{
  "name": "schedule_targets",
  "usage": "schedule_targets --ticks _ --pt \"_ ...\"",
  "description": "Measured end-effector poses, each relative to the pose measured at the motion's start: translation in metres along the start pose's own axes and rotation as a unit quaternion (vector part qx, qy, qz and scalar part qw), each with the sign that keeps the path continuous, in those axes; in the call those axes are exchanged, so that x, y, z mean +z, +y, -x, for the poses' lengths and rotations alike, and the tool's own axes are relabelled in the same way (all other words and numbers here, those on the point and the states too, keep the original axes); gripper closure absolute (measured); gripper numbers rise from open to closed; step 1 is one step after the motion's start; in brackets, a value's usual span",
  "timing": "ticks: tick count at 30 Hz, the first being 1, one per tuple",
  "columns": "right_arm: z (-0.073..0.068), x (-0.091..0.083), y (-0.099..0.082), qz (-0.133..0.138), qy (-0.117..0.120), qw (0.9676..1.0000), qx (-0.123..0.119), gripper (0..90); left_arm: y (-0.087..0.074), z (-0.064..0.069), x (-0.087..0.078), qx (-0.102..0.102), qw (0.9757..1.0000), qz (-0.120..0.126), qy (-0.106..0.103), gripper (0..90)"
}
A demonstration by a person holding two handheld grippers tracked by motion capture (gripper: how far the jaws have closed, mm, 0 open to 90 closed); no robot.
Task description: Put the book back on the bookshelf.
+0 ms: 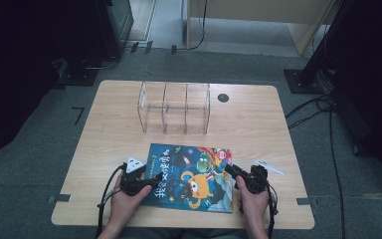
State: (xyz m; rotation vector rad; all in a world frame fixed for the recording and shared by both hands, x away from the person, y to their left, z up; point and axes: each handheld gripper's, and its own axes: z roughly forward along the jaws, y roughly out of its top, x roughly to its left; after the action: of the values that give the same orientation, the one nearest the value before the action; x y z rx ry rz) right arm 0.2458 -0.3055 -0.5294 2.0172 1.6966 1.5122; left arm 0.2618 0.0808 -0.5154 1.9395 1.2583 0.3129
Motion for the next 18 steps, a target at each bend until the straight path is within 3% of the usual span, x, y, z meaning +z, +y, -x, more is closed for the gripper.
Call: schedule_targets --ticks 18 --pt "-0.0041 -0.0088 0.0008 0.027 0.031 0.999 -0.015 68.1 0.001 -0.0042 0.0002 -0.007 1.0 0.002 -0.001 21.6"
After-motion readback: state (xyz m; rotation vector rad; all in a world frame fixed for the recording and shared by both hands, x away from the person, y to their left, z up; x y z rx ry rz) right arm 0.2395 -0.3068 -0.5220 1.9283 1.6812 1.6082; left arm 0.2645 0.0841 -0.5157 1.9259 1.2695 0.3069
